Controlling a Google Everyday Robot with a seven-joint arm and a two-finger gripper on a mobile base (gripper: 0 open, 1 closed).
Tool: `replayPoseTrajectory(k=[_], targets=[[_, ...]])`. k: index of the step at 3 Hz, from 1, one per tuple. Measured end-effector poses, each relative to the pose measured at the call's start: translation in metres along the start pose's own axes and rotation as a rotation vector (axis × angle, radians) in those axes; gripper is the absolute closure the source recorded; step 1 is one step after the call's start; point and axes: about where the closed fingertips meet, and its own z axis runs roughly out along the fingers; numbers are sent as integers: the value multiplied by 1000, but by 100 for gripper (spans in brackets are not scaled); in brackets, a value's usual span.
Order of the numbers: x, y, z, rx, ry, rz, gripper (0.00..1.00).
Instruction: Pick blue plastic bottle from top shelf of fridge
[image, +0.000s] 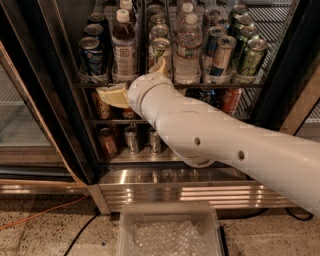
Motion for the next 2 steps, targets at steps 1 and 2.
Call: replayPoseTrajectory(k=[1, 2], targets=[[-4, 3, 8, -1, -20, -2, 11], [-4, 6, 14, 0, -31, -5, 16]])
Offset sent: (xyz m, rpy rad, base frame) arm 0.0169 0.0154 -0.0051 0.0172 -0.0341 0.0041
